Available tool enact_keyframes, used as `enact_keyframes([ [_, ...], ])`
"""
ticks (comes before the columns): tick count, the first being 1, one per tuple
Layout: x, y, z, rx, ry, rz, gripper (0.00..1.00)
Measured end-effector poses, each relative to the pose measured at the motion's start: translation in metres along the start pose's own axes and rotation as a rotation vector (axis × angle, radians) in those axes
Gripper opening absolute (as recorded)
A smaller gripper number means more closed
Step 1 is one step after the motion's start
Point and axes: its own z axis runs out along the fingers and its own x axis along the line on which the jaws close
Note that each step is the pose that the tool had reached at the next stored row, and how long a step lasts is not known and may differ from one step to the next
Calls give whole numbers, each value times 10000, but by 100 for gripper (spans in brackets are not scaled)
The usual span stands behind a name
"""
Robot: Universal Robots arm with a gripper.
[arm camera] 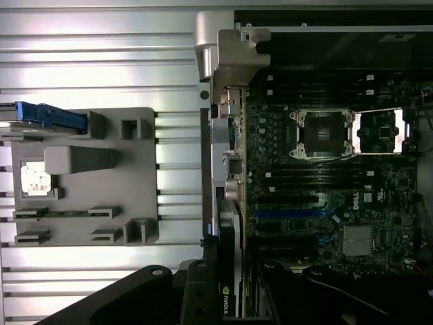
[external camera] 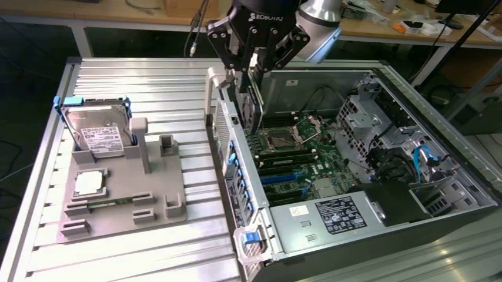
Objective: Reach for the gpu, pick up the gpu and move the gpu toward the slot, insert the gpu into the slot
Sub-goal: 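Pick up the gpu and move the gpu toward the slot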
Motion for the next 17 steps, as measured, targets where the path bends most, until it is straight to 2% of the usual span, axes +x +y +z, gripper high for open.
enact_keyframes([
  [13,-303,4,18,-1,-1,-1,27],
  [17,-427,6,23,-3,0,-4,27],
])
